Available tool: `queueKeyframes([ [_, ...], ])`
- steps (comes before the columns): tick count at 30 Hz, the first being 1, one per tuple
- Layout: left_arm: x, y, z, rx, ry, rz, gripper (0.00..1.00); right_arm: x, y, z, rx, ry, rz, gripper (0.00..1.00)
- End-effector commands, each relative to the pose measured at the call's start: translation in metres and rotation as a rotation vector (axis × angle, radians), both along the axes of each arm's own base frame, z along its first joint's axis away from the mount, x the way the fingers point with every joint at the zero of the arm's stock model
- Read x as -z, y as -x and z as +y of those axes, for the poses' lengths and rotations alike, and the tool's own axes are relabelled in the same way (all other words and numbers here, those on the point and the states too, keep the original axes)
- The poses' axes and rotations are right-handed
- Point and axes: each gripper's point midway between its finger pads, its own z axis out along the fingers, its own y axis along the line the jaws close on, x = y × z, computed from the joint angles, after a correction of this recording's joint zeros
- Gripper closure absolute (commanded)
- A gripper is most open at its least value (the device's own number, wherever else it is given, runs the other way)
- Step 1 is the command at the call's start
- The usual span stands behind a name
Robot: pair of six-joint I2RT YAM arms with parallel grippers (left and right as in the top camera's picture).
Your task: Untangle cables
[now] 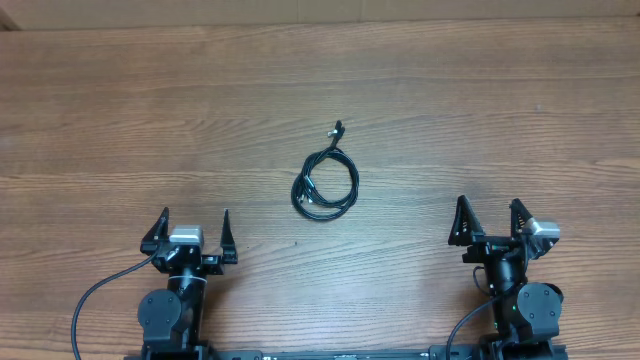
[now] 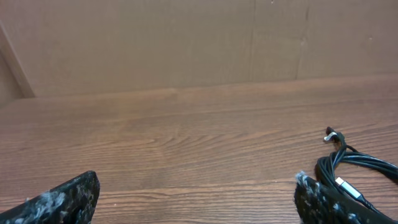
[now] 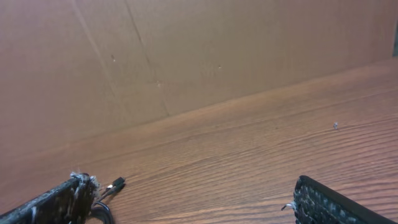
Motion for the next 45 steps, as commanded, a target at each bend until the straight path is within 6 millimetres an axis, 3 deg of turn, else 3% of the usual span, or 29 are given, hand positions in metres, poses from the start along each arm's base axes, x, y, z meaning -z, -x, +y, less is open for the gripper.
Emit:
queueKeyframes([
  [1, 0.001, 0.0, -0.001, 0.002, -0.01, -0.003, 0.0, 0.002, 0.0, 0.0, -0.002, -0.003, -0.001, 0.0],
  [9, 0.001, 0.0, 0.0, 0.0, -0.01, -0.003, 0.0, 0.004, 0.001, 0.014, -0.081, -0.004, 0.006, 0.0],
  [17, -0.004, 0.0, 0.001, -0.008, -0.015, -0.022, 0.0, 0.004, 0.001, 0.014, -0.081, -0.006, 0.006, 0.0],
  [21, -0.009, 0.0, 0.003, -0.016, -0.031, -0.04, 0.01, 0.004, 0.001, 0.018, -0.102, -0.085, 0.013, 0.0],
  [28, -0.019, 0.001, -0.004, 0.02, -0.027, -0.062, 0.0, -0.011, 0.006, 0.03, -0.178, -0.086, -0.015, 0.0],
  [37, -0.056, 0.008, -0.004, 0.021, -0.029, -0.126, 0.0, -0.04, 0.017, 0.042, -0.256, -0.086, -0.033, 0.0],
  [43, -0.087, 0.016, -0.004, 0.017, -0.029, -0.142, 0.0, -0.059, 0.028, 0.045, -0.282, -0.14, -0.009, 0.0],
  [45, -0.108, 0.014, -0.009, 0.049, -0.029, -0.13, 0.0, -0.075, 0.038, 0.049, -0.309, -0.139, -0.013, 0.0],
])
